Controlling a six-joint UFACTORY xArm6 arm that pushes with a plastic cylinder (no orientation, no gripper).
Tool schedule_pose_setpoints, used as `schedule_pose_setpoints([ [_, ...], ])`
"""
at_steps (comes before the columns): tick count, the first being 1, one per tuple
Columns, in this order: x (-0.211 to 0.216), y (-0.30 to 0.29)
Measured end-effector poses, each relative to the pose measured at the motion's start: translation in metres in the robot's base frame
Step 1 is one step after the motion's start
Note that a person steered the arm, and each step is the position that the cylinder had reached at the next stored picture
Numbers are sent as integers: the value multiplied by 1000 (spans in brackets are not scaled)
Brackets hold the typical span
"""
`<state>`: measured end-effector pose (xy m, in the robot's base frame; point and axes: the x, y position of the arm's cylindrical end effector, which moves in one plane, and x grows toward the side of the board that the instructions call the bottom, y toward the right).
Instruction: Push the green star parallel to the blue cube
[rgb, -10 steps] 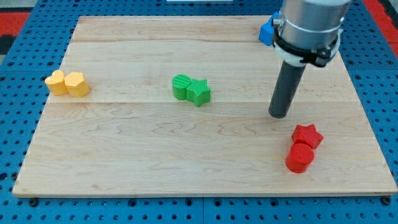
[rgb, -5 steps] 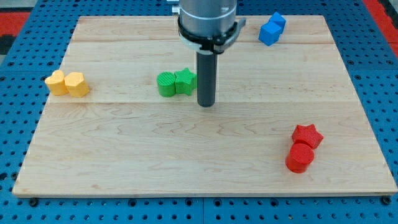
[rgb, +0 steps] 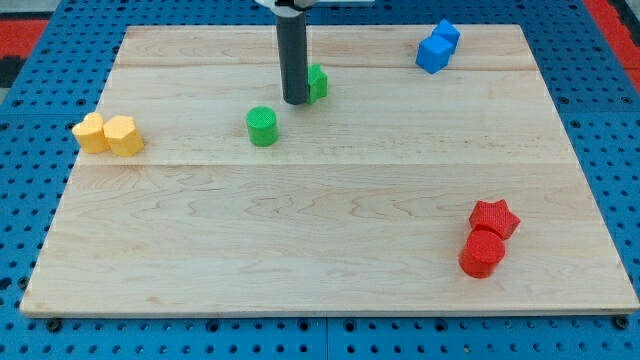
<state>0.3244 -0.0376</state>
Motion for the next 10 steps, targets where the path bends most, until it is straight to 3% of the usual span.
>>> schedule_pose_setpoints([
  [1,-18,-36],
  [2,-37,-29],
  [4,-27,104],
  [7,-21,139],
  [8,19,167],
  [10,31,41],
])
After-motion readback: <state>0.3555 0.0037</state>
